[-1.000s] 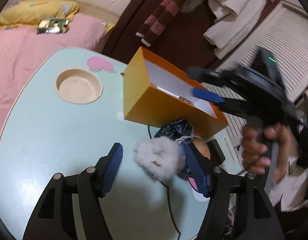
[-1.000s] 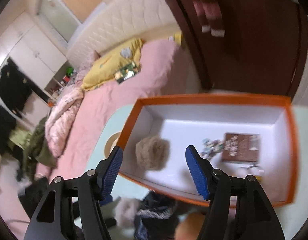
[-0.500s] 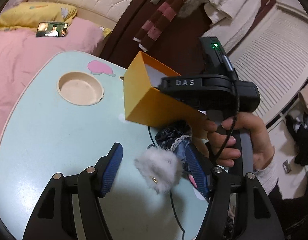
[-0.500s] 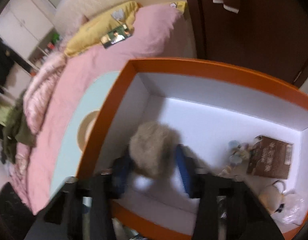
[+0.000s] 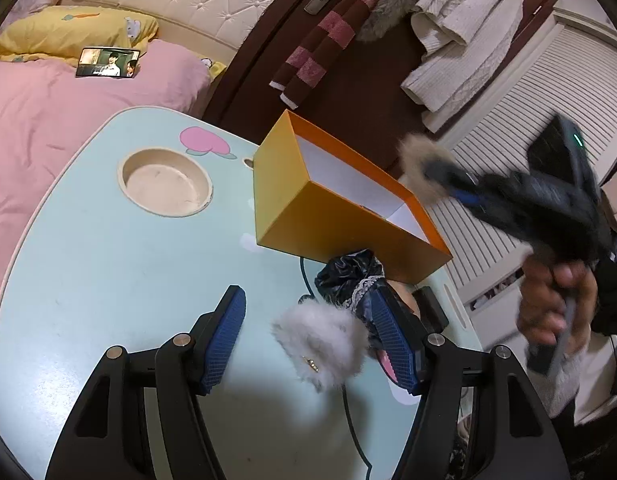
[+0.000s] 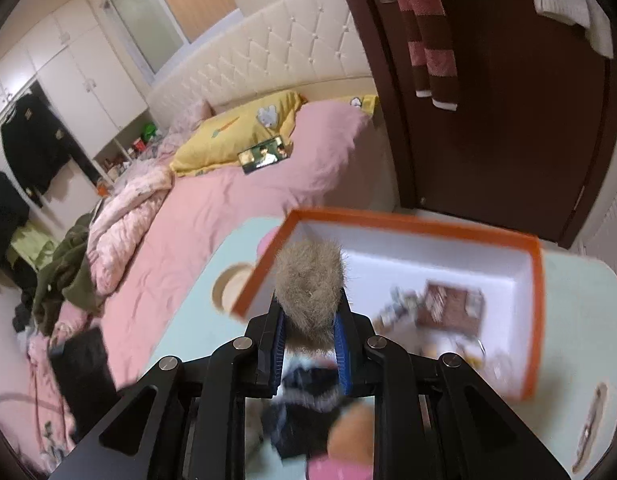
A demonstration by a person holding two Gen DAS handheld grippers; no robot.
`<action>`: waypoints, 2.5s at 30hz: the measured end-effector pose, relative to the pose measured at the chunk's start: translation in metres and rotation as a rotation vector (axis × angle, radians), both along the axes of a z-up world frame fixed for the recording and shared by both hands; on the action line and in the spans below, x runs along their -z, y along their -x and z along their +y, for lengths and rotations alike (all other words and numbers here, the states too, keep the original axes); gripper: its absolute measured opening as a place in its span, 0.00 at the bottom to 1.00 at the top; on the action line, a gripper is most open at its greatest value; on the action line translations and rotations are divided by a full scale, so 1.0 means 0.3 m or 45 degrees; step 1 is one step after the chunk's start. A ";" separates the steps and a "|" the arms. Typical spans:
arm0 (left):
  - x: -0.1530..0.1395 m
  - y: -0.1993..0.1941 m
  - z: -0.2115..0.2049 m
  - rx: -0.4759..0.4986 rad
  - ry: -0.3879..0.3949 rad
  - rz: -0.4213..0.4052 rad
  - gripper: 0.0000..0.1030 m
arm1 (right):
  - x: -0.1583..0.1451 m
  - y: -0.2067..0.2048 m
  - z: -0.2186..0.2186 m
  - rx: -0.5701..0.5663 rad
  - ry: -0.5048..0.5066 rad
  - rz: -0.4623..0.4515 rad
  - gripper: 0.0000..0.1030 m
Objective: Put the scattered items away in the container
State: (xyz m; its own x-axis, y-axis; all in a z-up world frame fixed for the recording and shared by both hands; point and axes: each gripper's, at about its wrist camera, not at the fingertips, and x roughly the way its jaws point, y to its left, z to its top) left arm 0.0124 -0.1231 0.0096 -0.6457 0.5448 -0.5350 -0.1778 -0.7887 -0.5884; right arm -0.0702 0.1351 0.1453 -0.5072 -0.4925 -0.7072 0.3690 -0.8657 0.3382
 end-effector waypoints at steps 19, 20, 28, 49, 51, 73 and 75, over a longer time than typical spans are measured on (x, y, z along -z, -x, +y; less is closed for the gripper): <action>-0.227 0.122 0.182 0.146 0.222 0.030 0.64 | 0.270 -0.248 0.179 0.232 -0.039 -0.177 0.21; -0.247 0.156 0.216 0.154 0.294 0.015 0.64 | 0.278 -0.248 0.179 0.227 -0.033 -0.178 0.21; -0.231 0.466 0.453 0.337 0.703 -0.159 0.50 | 0.264 -0.311 0.184 0.222 -0.089 -0.005 0.47; -0.049 0.580 0.541 0.447 0.735 -0.350 0.10 | 0.245 -0.333 0.252 0.216 0.111 0.016 0.48; -0.106 0.561 0.504 0.430 0.682 -0.287 0.10 | 0.242 -0.334 0.252 0.222 0.107 0.025 0.48; -0.087 0.119 0.108 0.026 0.270 -0.126 0.11 | 0.143 -0.290 0.152 0.152 0.006 0.084 0.50; -0.060 0.107 0.108 0.011 0.265 -0.120 0.11 | 0.096 -0.254 0.151 0.146 0.000 0.111 0.57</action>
